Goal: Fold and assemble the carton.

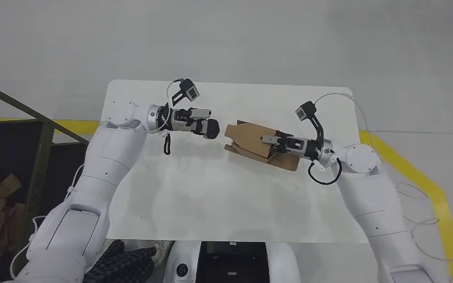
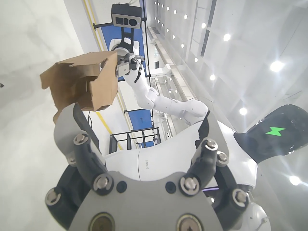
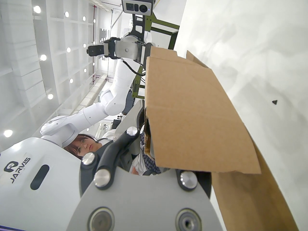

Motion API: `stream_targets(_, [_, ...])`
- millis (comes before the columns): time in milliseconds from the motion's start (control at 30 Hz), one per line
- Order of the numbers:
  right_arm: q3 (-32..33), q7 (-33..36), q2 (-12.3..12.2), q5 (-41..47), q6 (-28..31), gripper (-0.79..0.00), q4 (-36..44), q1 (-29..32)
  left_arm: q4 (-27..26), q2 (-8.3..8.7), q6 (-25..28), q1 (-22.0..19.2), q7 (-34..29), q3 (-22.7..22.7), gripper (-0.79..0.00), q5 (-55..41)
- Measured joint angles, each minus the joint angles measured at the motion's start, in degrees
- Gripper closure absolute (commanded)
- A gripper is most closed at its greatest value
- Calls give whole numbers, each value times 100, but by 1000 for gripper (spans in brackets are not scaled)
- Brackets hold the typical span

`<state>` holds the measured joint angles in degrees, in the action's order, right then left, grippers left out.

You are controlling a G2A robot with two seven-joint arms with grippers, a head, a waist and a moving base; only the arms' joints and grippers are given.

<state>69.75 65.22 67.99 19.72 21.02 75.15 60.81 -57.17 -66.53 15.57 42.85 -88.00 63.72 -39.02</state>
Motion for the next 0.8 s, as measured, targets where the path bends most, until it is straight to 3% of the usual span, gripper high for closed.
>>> stream_targets(800, [-281,-89,15,378,73,0,40,-32,67,-106,-26,-154,224,-358,-785,78])
